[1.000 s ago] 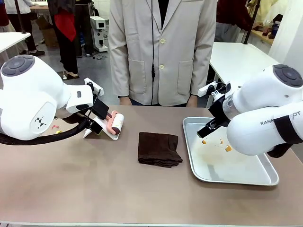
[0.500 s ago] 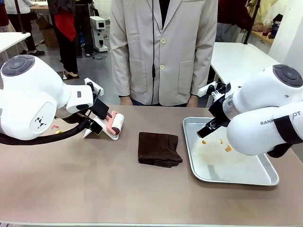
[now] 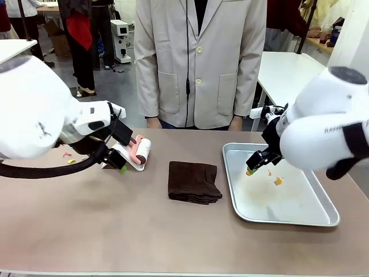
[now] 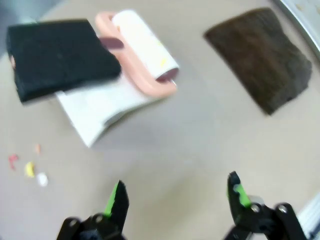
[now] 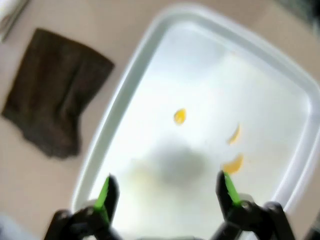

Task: Clean the surface of the table.
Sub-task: Hold the Lint Roller with your left hand and the towel with your right hand.

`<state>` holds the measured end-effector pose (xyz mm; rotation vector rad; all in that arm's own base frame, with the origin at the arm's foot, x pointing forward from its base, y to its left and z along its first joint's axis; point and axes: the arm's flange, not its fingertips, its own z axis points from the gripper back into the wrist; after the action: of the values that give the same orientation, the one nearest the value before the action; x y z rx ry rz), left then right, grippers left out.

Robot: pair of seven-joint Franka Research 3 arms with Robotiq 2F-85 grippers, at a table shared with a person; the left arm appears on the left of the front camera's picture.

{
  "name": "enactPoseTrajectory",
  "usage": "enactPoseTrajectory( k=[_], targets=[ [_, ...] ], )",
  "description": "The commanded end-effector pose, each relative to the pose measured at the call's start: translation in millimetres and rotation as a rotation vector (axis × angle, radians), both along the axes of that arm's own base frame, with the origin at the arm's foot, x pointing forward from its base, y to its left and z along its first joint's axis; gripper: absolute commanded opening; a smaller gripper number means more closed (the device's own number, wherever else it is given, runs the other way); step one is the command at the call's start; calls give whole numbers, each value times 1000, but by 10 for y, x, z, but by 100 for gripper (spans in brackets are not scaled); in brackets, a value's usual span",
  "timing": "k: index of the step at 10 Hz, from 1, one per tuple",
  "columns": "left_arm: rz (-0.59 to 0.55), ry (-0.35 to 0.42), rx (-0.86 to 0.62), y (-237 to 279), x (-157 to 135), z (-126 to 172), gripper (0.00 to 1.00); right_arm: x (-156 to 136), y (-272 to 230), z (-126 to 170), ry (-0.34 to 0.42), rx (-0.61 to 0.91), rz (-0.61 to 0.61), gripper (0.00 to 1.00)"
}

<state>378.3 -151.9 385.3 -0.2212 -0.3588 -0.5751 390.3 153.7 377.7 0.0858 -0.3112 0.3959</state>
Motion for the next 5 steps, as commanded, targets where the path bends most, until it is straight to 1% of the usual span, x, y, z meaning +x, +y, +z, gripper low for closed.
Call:
enactPoseTrajectory(
  k=[1,2,3,4,5],
  targets=[
    [61,110,-78,416,-84,346,100,-118,-74,465,134,184,-83,100],
    [117,142,-112,572,-154,475,100,-236,-219,619,221,321,-28,100],
    [158,143,-156,756,-196,591,100,-307,-384,723,303,432,-43,100],
    [54,187,-305,1027,-250,708,100,-367,-615,809,396,563,-86,100],
    [81,164,-433,1382,-289,804,100,-465,-869,879,423,685,-118,100]
  ],
)
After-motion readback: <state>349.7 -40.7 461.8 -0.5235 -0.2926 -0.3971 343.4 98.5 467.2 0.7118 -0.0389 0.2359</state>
